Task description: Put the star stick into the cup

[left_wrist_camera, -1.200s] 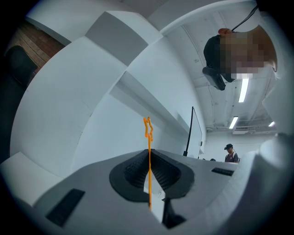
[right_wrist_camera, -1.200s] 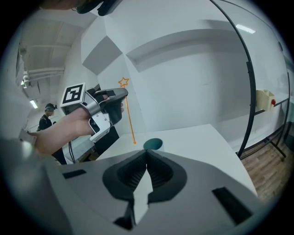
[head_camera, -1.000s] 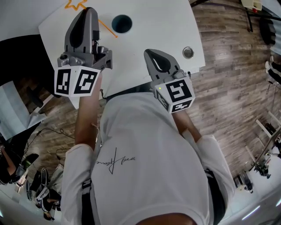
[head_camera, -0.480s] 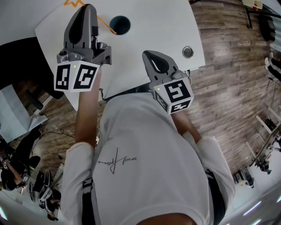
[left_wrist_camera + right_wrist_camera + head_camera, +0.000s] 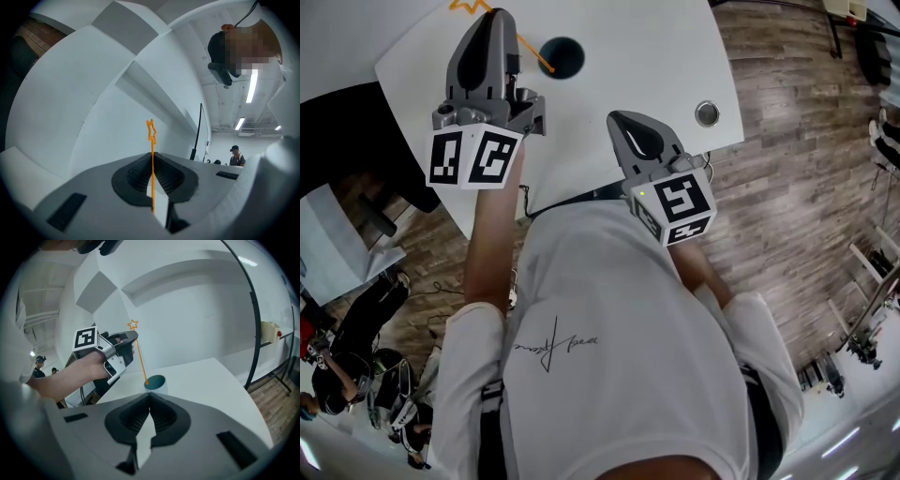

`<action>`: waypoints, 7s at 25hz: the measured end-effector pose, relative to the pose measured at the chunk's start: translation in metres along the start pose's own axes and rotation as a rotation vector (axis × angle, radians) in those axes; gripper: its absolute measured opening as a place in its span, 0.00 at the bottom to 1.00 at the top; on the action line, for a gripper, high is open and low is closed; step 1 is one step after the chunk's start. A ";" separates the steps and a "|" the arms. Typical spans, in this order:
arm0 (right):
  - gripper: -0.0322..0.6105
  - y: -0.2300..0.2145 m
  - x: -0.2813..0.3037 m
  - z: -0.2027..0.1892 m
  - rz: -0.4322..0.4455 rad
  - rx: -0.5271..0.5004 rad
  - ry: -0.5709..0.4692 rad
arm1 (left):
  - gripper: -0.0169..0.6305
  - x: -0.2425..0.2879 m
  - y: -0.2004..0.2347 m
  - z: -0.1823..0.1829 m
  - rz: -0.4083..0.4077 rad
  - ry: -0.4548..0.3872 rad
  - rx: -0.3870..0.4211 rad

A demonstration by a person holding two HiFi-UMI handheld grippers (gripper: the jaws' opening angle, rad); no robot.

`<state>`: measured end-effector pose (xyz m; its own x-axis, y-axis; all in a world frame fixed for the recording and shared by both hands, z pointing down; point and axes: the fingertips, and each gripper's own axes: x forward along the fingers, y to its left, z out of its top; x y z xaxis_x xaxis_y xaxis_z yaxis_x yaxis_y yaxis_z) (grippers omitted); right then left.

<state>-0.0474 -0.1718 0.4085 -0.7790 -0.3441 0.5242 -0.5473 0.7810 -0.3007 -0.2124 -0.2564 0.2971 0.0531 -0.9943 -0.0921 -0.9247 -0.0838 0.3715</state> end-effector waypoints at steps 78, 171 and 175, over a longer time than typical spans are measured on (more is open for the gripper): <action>0.07 -0.016 0.004 -0.022 -0.062 0.100 0.043 | 0.05 -0.001 0.038 -0.114 0.064 0.193 0.001; 0.07 0.012 -0.052 0.025 0.013 -0.149 -0.128 | 0.13 -0.133 -0.013 -0.058 0.188 0.174 0.085; 0.06 0.016 -0.057 0.024 0.024 -0.159 -0.142 | 0.13 -0.146 -0.022 -0.060 0.187 0.175 0.096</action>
<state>-0.0188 -0.1526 0.3548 -0.8325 -0.3861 0.3974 -0.4821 0.8582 -0.1762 -0.1774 -0.1133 0.3574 -0.0650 -0.9888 0.1341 -0.9557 0.1004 0.2766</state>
